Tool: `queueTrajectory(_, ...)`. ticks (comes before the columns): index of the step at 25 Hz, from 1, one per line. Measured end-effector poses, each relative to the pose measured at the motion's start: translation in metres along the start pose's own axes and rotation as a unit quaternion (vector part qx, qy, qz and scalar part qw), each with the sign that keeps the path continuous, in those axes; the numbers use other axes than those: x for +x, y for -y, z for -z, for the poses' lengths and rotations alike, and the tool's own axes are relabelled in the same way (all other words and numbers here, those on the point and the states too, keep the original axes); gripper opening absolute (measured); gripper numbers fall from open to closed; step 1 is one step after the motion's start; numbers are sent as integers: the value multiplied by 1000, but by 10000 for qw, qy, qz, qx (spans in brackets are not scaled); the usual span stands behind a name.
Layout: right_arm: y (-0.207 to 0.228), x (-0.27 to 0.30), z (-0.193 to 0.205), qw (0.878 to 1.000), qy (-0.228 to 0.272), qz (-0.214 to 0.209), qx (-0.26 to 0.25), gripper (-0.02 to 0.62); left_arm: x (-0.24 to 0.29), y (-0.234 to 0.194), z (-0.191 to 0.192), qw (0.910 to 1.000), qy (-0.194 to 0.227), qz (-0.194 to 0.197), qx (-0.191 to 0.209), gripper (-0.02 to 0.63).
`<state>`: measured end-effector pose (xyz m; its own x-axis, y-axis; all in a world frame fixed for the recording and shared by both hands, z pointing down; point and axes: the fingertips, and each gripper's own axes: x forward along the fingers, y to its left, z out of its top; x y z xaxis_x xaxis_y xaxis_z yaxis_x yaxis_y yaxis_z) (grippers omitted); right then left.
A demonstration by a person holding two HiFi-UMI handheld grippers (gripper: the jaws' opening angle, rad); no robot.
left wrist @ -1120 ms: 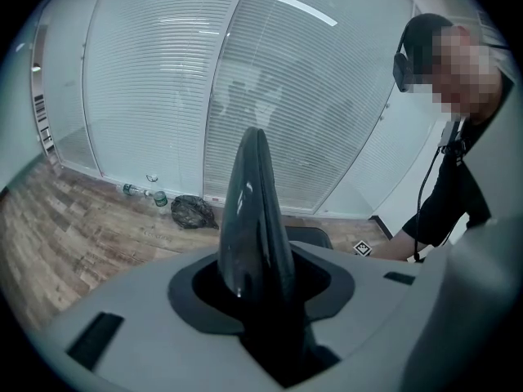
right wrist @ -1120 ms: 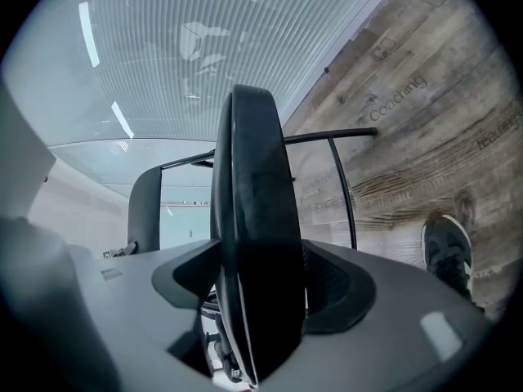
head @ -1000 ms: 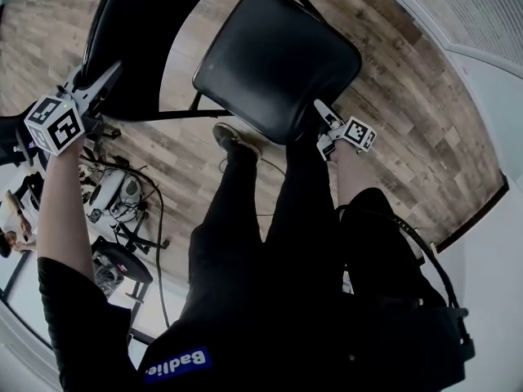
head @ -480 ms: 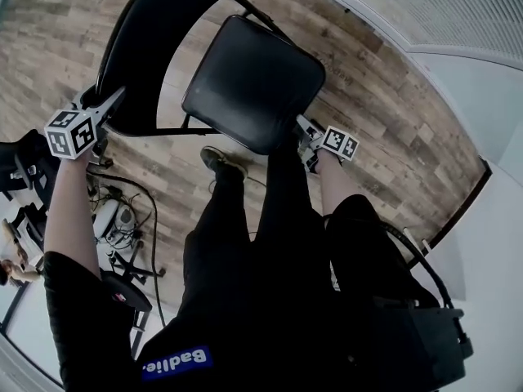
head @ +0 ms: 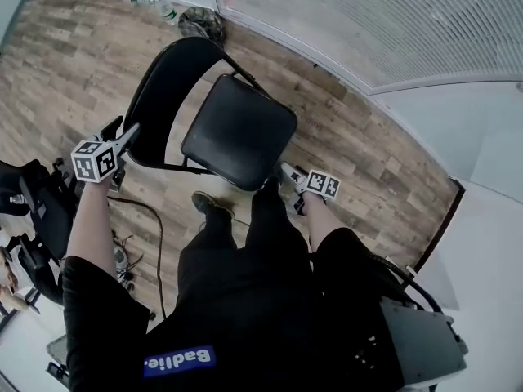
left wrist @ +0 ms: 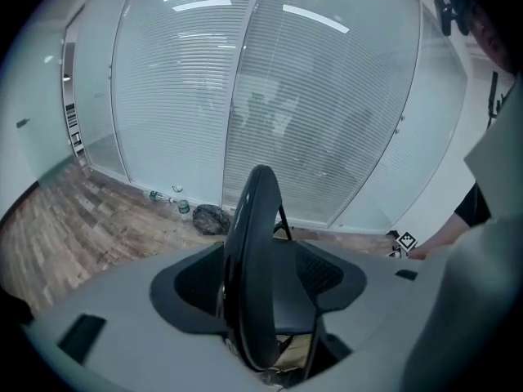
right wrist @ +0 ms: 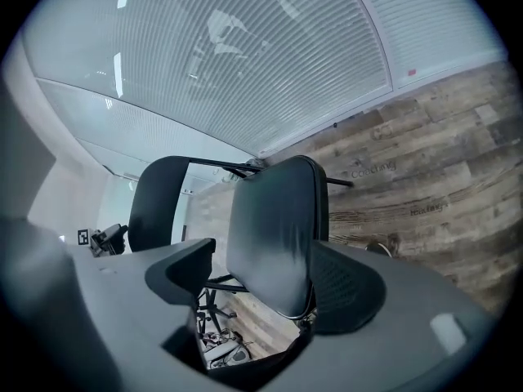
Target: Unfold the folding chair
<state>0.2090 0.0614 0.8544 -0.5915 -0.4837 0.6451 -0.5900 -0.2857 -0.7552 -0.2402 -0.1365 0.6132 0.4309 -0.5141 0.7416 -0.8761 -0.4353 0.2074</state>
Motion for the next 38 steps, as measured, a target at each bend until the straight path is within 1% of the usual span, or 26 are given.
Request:
queueTrajectory(5, -37, -38, 0, 9993, -150, 6, -351, 341, -24, 24, -7, 9995, 218, 118, -212, 255)
queueTrajectory(7, -53, -51, -3, 9984, -204, -16, -535, 341, -34, 30, -7, 9993, 265, 105, -225, 255)
queueTrajectory(11, -88, -67, -4, 9959, -270, -92, -853, 341, -56, 38, -3, 9993, 368, -24, -32, 255)
queueTrajectory(14, -112, -76, -2, 9933, -289, -191, -1105, 341, -70, 58, -1, 9984, 557, -28, 104, 255)
queueTrajectory(16, -128, -81, -3, 9907, -300, -247, -1306, 341, -74, 75, -3, 9973, 716, 45, 127, 255)
queueTrajectory(21, -180, -83, -4, 9824, -198, -427, -1806, 341, -81, 119, -10, 9933, 1061, 388, 251, 255)
queueTrajectory(24, -219, -85, -5, 9751, -97, -557, -2146, 341, -86, 145, -16, 9895, 1281, 608, 274, 255)
queueTrajectory(27, -245, -89, -7, 9655, -23, -555, -2543, 341, -94, 176, -19, 9848, 1492, 825, 327, 255)
queueTrajectory(29, -266, -93, -7, 9586, 36, -629, -2778, 341, -104, 195, -23, 9814, 1632, 960, 318, 255)
queueTrajectory(32, -301, -96, -5, 9488, 98, -839, -3044, 341, -117, 217, -29, 9770, 1775, 1130, 348, 254)
queueTrajectory(35, -332, -101, -4, 9389, 143, -1080, -3266, 339, -125, 238, -39, 9730, 1916, 1254, 290, 253)
queueTrajectory(38, -367, -106, 4, 9244, 243, -1278, -3586, 337, -142, 258, -51, 9669, 2091, 1418, 348, 253)
